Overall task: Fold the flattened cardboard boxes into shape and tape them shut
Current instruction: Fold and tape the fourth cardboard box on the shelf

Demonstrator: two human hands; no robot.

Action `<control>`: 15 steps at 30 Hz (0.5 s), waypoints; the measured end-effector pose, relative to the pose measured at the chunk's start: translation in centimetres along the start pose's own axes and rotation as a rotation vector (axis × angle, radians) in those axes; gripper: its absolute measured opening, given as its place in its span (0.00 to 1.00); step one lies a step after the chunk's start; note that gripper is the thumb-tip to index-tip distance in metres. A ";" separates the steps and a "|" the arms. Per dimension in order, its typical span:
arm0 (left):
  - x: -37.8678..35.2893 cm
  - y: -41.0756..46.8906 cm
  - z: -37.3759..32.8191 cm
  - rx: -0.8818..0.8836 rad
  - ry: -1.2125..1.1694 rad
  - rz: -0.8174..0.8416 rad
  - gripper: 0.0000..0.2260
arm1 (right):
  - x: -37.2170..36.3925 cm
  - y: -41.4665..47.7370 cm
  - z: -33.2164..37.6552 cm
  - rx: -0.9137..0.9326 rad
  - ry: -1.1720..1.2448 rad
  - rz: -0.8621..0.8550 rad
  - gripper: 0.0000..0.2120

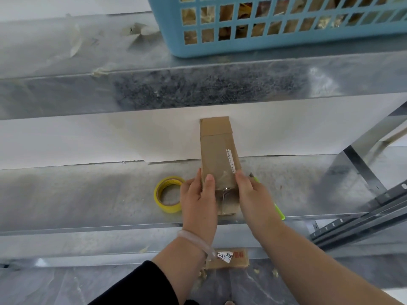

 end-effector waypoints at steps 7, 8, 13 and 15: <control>-0.4 0.6 -0.1 -0.077 0.114 0.059 0.22 | 0.5 1.1 1.7 -0.009 -0.338 -0.059 0.13; -0.4 0.6 -0.1 -0.092 0.129 0.055 0.25 | 0.6 1.3 1.8 -0.003 -0.375 -0.082 0.15; -0.7 0.4 0.3 -0.106 0.053 0.007 0.28 | 0.5 1.1 1.0 0.029 -0.277 -0.076 0.24; -1.0 -0.1 1.1 -0.040 -0.074 0.035 0.30 | -0.2 0.9 -0.8 -0.038 -0.029 -0.004 0.21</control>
Point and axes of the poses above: each hand's wrist, its own y-axis towards the middle knuckle, its own x-axis out of the back of the hand, z = x × y, the point moved 8 cm from there along y, towards the middle knuckle, and after that the axes turned 10 degrees about -x, right-handed, at the moved point
